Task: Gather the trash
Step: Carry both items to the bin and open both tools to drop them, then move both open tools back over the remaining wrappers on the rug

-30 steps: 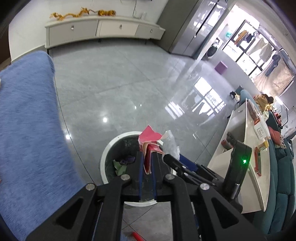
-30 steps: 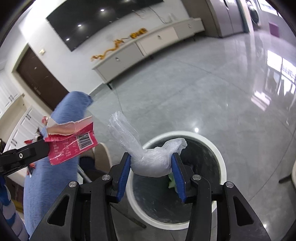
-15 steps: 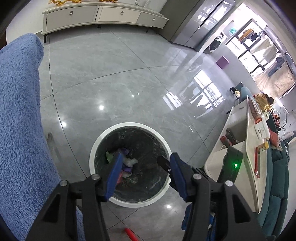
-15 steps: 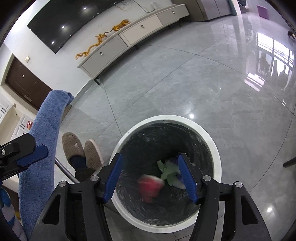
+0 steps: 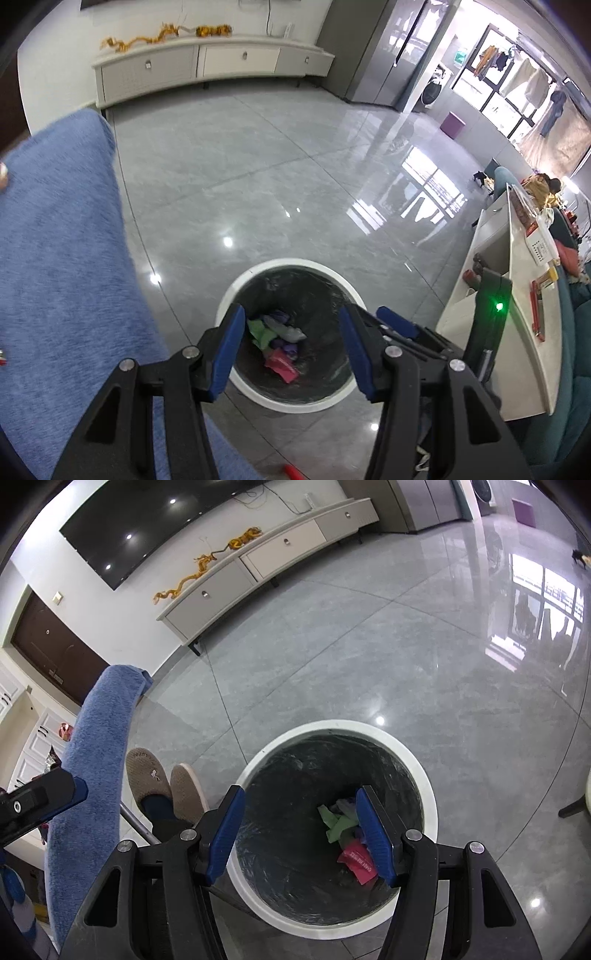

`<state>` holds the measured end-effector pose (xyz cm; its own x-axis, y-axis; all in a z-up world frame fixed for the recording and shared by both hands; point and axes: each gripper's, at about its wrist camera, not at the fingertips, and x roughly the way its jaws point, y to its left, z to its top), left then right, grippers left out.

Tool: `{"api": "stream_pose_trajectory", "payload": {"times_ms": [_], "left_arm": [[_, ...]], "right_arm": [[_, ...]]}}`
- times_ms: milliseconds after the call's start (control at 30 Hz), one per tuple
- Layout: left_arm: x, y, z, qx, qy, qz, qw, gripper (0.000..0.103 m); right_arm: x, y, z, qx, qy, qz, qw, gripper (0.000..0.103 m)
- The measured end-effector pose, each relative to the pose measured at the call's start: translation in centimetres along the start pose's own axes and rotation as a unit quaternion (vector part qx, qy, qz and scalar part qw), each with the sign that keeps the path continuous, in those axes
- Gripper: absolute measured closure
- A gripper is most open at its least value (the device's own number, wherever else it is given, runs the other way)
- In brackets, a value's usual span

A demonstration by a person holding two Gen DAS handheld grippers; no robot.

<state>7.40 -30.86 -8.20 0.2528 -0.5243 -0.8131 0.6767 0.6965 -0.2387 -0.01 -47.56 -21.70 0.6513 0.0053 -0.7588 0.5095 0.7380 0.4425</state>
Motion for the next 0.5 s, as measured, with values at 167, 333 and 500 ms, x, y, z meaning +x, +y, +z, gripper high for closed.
{"api": "stream_pose_trajectory", "payload": {"times_ms": [167,333,500], "left_arm": [[-3.7,0.3,-0.6,0.018,-0.06,0.029,0.9976,0.051],[-7.1,2.0,-1.1,0.009,-0.095,0.031,0.995,0.051],[-10.5,4.8,-2.1,-0.001,-0.119,0.047,0.9918,0.051]], "right_arm": [[-1.5,1.6,0.3,-0.013,-0.014,0.001,1.0,0.041],[-3.3,4.4,0.6,-0.039,-0.029,0.01,0.999,0.041],[-5.2,7.9,0.7,-0.074,-0.043,0.021,0.996,0.041]]}}
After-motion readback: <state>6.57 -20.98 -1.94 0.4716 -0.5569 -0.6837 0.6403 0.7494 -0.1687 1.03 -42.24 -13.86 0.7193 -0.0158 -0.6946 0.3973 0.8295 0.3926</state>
